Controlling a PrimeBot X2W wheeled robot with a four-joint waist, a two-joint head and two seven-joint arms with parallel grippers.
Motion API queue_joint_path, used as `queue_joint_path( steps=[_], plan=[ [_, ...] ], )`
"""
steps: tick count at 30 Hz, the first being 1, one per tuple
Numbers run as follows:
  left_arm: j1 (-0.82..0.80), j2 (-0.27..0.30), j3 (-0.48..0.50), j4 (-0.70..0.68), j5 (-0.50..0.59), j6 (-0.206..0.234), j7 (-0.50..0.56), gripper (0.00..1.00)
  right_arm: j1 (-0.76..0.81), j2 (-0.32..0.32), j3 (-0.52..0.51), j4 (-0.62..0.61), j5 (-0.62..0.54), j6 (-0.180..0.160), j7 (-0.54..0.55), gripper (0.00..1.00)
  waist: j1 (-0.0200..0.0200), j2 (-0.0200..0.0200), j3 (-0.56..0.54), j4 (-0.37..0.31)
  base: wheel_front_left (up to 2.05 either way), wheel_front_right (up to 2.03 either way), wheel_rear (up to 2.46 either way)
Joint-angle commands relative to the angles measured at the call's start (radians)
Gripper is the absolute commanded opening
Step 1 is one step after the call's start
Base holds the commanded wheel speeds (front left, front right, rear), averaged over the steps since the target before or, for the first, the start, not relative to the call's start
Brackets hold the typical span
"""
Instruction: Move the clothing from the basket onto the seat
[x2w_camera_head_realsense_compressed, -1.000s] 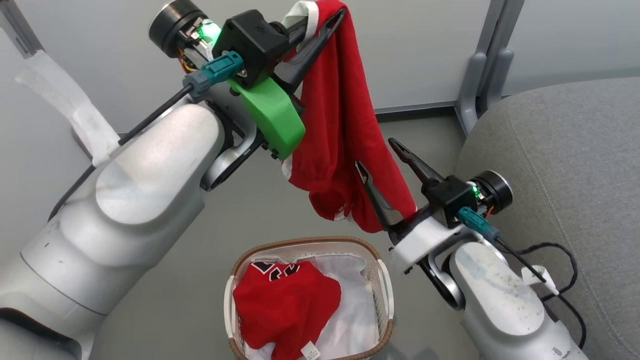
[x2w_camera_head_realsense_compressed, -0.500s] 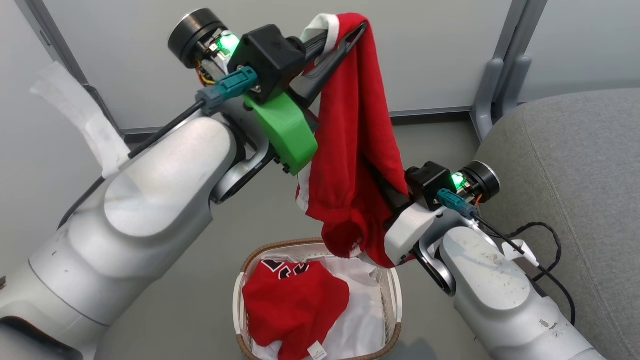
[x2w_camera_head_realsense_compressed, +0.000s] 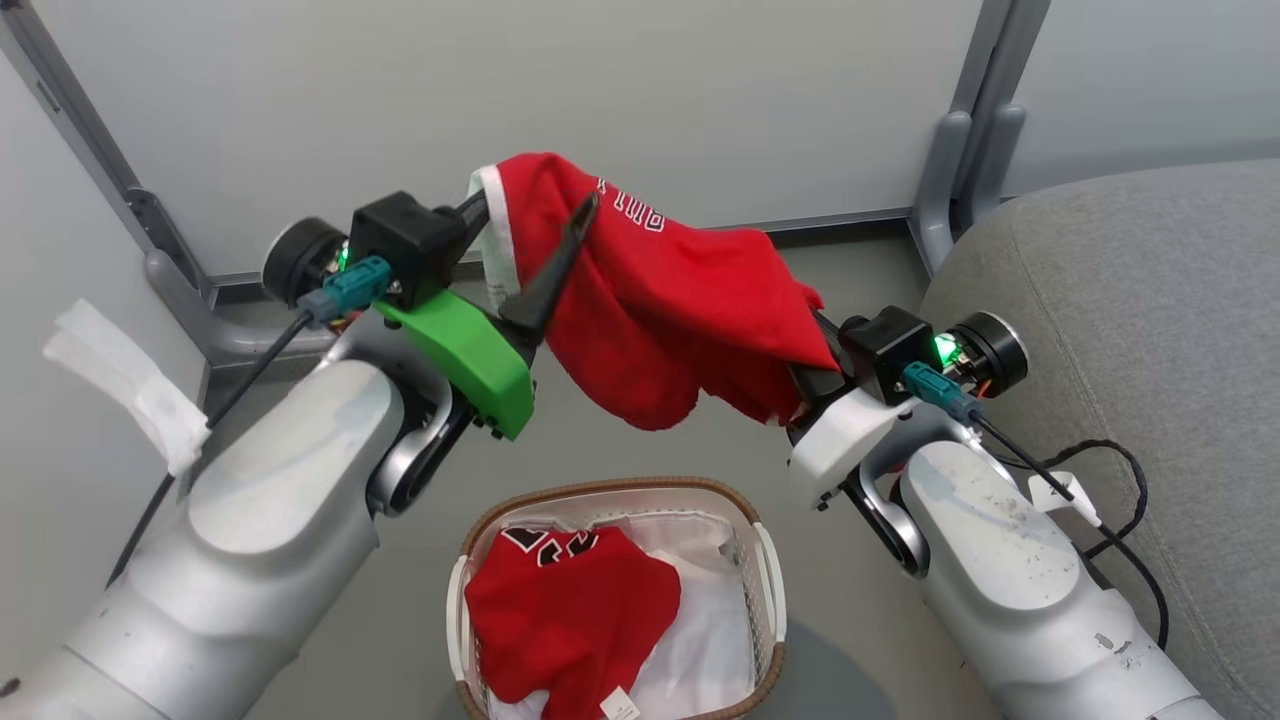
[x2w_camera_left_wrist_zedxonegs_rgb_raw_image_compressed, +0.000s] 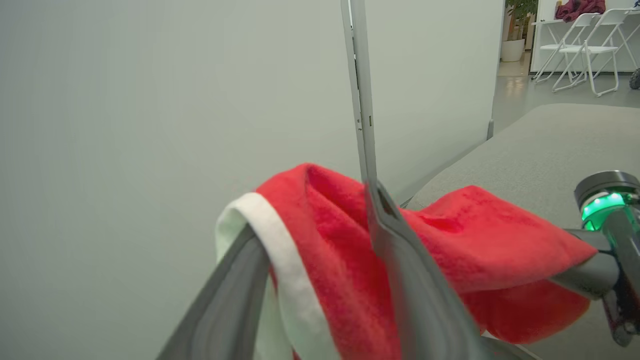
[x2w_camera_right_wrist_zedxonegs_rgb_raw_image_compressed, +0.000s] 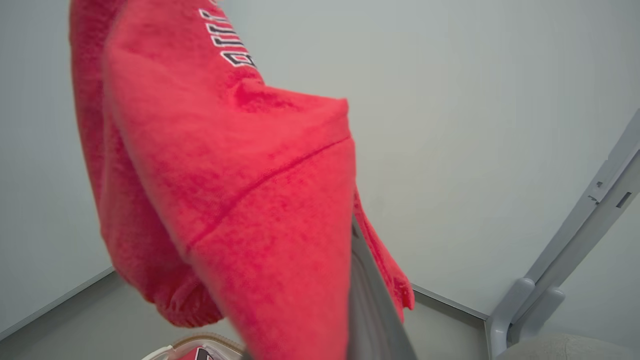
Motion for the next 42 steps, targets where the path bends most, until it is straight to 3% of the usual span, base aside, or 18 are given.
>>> queue_joint_path(
  steps=[1,13,24,34,42],
  plan=[
    [0.027,-0.004,0.003,0.009,-0.010,0.008,-0.015,1.00,0.006,-0.005,-0.009,0.000,-0.009,-0.001,0.000,0.00,0.0000,0.0000,0.001,-0.009,0.00,0.00,0.00],
    [0.193,-0.070,-0.006,0.032,0.003,0.015,-0.077,1.00,0.012,-0.068,-0.096,-0.012,-0.045,-0.001,0.000,0.00,0.0000,0.0000,0.035,-0.080,0.00,0.00,0.00],
    [0.257,-0.116,0.006,0.056,0.074,0.003,-0.082,1.00,0.039,-0.131,-0.218,-0.078,-0.070,-0.001,-0.001,0.00,0.0000,0.0000,0.089,-0.243,0.00,0.00,0.00],
    [0.271,-0.138,0.025,0.065,0.156,-0.018,-0.081,1.00,0.069,-0.137,-0.297,-0.112,-0.085,-0.001,-0.001,0.00,0.0000,0.0000,0.143,-0.398,0.00,0.00,0.00],
    [0.270,-0.157,0.031,0.061,0.195,-0.032,-0.081,1.00,0.090,-0.126,-0.330,-0.124,-0.086,-0.001,-0.001,0.00,0.0000,0.0000,0.171,-0.450,0.00,0.00,0.00]
  ],
)
